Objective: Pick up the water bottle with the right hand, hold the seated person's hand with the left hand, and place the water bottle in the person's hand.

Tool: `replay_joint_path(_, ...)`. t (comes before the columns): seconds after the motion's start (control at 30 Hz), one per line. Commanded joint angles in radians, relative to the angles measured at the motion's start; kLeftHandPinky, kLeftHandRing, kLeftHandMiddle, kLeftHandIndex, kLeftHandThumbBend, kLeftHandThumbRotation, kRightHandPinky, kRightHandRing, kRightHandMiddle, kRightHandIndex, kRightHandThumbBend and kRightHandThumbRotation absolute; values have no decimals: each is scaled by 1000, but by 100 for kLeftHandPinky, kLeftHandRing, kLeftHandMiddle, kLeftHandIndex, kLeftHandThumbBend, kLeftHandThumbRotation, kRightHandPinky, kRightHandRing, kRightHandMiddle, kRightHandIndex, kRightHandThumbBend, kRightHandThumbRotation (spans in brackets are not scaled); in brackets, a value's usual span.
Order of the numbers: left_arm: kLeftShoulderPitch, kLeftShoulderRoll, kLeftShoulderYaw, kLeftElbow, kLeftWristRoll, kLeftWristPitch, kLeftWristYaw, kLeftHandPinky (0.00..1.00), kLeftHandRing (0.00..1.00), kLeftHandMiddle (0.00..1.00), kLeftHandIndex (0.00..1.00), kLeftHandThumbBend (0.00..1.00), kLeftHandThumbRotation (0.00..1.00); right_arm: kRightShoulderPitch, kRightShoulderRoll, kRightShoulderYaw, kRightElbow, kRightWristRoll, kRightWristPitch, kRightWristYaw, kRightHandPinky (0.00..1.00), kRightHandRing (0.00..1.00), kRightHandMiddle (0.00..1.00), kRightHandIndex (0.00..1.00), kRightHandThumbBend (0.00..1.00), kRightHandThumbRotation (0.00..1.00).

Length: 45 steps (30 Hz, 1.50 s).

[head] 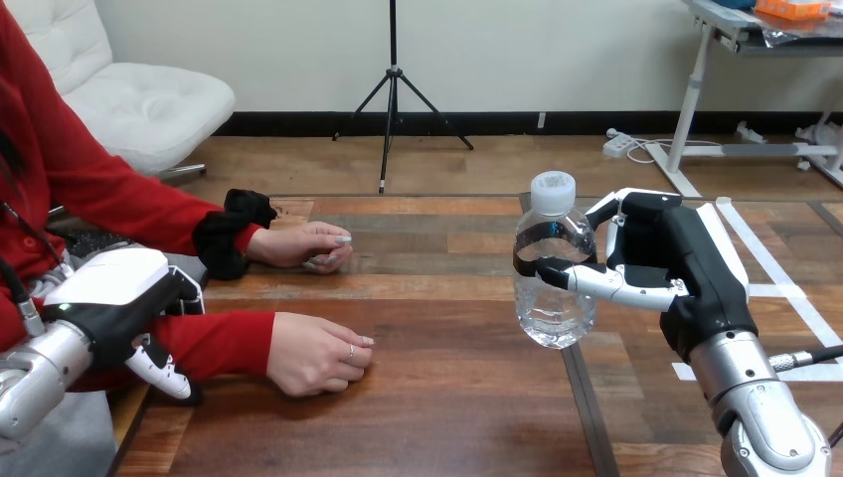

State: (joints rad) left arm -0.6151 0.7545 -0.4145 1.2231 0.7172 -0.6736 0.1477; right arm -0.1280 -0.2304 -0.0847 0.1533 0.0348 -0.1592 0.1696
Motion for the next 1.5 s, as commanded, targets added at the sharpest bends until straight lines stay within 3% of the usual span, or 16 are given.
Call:
replay_joint_path(0.0, -49, -30, 2, -30, -15, -17, 24, 32, 36, 42, 42, 93, 9, -100, 15, 2, -77, 6, -11, -15, 0, 3, 6, 4, 42, 0)
replay_joint_path(0.53, -40, -44, 4, -42, -19, -20, 25, 31, 35, 40, 41, 90, 3, -102, 26, 0, -83, 26, 8, -16, 0, 3, 6, 4, 40, 0)
replay_joint_path(0.93, -34, -58, -10, -41, 3, -43, 99, 29, 34, 39, 39, 90, 0, -106, 36, -4, -80, 82, 20, 12, 0, 2, 5, 3, 35, 0)
replay_joint_path(1.47, -31, -92, -1, -42, -18, -42, 82, 26, 31, 37, 37, 85, 0, -113, 59, 6, -107, 109, 74, 11, 0, 2, 4, 3, 32, 0)
